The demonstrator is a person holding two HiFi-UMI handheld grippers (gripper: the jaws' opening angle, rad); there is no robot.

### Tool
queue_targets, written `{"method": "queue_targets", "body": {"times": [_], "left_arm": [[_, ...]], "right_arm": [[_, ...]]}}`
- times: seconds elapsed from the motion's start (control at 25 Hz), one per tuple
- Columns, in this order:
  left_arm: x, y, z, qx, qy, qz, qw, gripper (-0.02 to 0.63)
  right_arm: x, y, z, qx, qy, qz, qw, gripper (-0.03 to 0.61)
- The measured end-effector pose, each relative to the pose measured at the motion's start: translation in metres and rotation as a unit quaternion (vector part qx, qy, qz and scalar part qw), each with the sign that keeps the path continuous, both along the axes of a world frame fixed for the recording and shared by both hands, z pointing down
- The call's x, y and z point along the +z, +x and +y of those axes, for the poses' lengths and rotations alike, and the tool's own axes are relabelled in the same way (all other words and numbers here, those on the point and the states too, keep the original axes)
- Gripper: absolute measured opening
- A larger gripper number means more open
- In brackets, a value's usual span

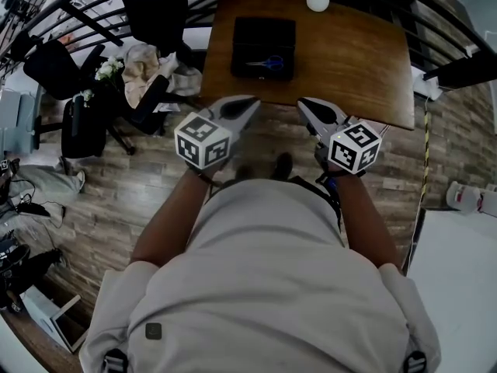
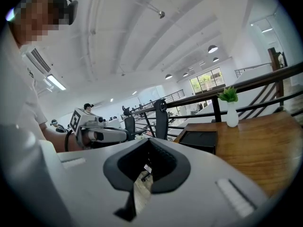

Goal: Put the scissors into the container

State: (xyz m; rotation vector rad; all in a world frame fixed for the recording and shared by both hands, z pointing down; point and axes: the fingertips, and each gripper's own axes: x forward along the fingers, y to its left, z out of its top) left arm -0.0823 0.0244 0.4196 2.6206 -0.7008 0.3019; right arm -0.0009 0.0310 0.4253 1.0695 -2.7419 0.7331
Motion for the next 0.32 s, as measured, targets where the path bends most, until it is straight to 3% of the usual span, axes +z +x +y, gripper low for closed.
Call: {"method": "queue_targets", "body": {"times": [0.32], "left_arm": [[-0.007, -0.029, 0.016, 0.010, -0.003, 0.001, 0.9999, 0.003]], "right_arm": [[-0.007, -0.029, 0.018, 0.013, -0.003, -0.004, 1.000, 0.008]]}}
